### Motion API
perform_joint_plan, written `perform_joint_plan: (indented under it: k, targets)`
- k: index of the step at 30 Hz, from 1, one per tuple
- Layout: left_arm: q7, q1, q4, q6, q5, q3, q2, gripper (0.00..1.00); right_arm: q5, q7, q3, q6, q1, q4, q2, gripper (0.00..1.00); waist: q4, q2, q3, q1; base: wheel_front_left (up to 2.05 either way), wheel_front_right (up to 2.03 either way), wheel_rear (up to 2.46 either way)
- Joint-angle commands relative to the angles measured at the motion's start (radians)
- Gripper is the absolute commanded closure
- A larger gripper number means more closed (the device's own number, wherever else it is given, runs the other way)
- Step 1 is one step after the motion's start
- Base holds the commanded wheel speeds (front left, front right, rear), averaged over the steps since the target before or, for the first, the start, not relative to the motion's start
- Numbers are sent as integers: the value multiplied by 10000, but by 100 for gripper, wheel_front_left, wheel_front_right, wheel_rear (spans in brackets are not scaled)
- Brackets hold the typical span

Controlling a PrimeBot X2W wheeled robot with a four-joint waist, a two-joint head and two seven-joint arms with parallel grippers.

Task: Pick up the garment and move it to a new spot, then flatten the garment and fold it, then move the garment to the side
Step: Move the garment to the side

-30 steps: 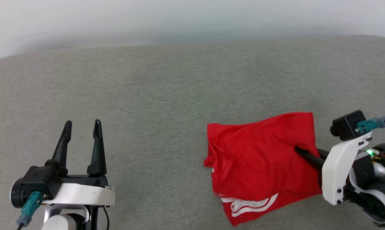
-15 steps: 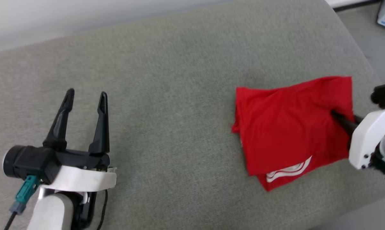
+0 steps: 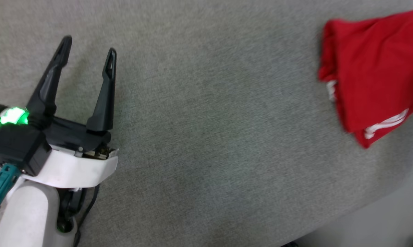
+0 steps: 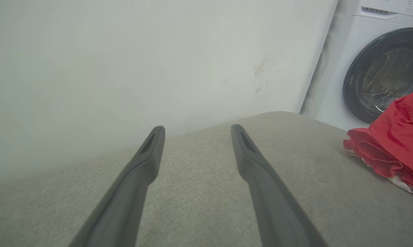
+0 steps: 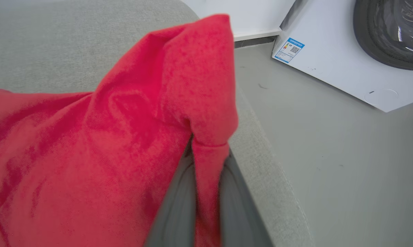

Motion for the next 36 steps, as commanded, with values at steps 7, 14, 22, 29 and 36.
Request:
perform_joint_plan:
  k: [7,14,22,29,36]
  targets:
    - [412,-680,-566,-184,114,-295,328,0,-1906,-1253,-1634,-7,-1300,1386,479,100,421,0,1277,-1,0,0,0]
    - [393,-741,-532,-189,17,-531,218,0,-3027,-2688,-2634,-7,-1870,2543,893,0,626,0,1224,-1,0,0,0]
    - [-125,-196,64,55,-122,-580,-47,0,-4037,-4097,-3057,-7,-1573,2893,772,0,829,0,90,-1,0,0,0]
    - [-550,430,576,378,-280,-558,-384,0,-3568,-4496,-2192,-7,-482,2203,994,0,1072,0,-1164,-1,0,0,0]
    - [-808,1382,1062,790,-442,-484,-681,0,-3168,-4375,-1566,-7,1761,228,1752,0,1575,0,-2607,-1,0,0,0]
